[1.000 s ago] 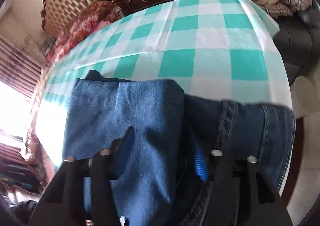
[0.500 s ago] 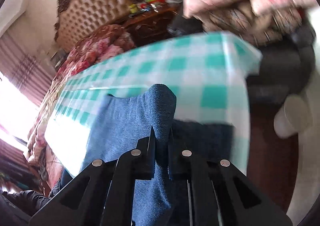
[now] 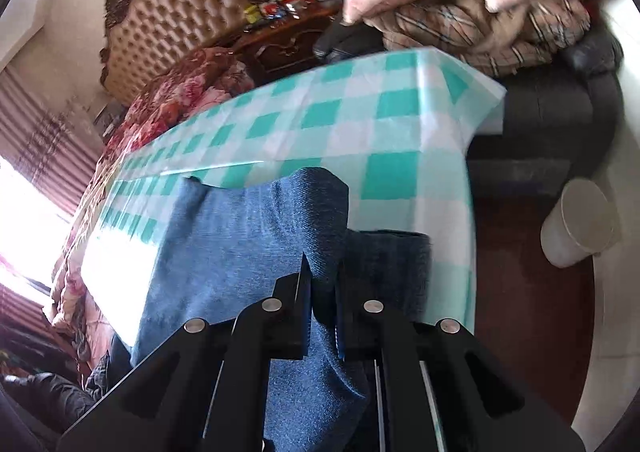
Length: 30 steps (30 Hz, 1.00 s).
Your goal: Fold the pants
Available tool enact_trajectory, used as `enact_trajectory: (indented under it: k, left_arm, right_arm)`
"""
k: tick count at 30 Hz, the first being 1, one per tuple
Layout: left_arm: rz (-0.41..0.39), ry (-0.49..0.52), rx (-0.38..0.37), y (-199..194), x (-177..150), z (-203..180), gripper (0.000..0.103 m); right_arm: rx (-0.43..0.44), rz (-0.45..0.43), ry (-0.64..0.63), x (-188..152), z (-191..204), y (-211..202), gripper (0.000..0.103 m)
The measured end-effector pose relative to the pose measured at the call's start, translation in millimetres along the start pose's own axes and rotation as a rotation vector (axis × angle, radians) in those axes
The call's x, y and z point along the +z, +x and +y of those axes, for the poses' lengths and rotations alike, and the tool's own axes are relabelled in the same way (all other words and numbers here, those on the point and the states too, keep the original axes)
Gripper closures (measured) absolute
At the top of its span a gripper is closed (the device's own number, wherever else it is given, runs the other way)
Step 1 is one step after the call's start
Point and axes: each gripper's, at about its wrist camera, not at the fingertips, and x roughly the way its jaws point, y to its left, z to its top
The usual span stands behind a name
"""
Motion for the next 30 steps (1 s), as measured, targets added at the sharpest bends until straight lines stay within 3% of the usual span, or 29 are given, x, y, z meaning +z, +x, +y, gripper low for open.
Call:
enact_trajectory:
  k: [3,4,5,8,9,11,12,14,16,18,19,21,22,25,27,29,30]
  left_arm:
    - [0.034,0.056,-0.047,19,-2,-22,0.089]
    - [0.014,0.063,-0.029,19,-4,-26,0.087]
    - [0.000,0.054,-0.019,18,-6,-25,0.080]
    - [-0.035,-0.032,-0.030,10,-12,-4,0.039]
    - [-0.055,-0.054,-0.042,3,-14,5,0.035]
    - [-0.065,-0.139,-0.105,-18,-25,34,0.035]
    - [-0.061,-0.231,-0.166,-30,-35,58,0.035]
    - [-0.062,-0.371,-0.219,-39,-50,100,0.039]
    - [-0.055,-0.533,-0.268,-25,-65,151,0.051]
    - [-0.018,-0.676,-0.357,11,-75,193,0.079]
    - [0.004,-0.723,-0.384,40,-76,214,0.085]
    - [0.045,-0.740,-0.487,88,-62,232,0.090]
    - [0.077,-0.744,-0.590,119,-55,234,0.091]
    - [0.148,-0.703,-0.775,175,-31,218,0.091]
    - [0.200,-0.681,-0.816,205,-23,202,0.091]
    - [0.244,-0.702,-0.797,238,-21,197,0.091]
    - [0.264,-0.711,-0.783,236,-20,192,0.091]
  right_arm:
    - [-0.026,0.025,0.016,-10,-20,25,0.092]
    - [-0.022,-0.002,0.027,-14,-25,26,0.092]
    - [-0.022,-0.018,0.036,-14,-27,23,0.089]
    - [-0.086,-0.084,0.066,-15,-32,11,0.067]
    - [-0.128,-0.118,0.078,-15,-31,1,0.064]
    - [-0.201,-0.187,0.100,-16,-28,-21,0.063]
    - [-0.265,-0.231,0.117,-20,-24,-37,0.063]
    - [-0.327,-0.302,0.112,-31,-9,-62,0.063]
    - [-0.322,-0.368,0.086,-52,16,-79,0.063]
    - [-0.361,-0.382,0.082,-77,40,-73,0.064]
    - [-0.392,-0.379,0.079,-86,48,-67,0.064]
    - [-0.453,-0.353,0.061,-103,63,-45,0.064]
    - [-0.475,-0.335,0.061,-109,66,-36,0.064]
    - [-0.540,-0.261,0.075,-122,64,-4,0.067]
    - [-0.545,-0.244,0.088,-129,59,4,0.066]
    - [-0.546,-0.246,0.089,-131,58,5,0.066]
    - [-0.542,-0.242,0.092,-131,57,4,0.066]
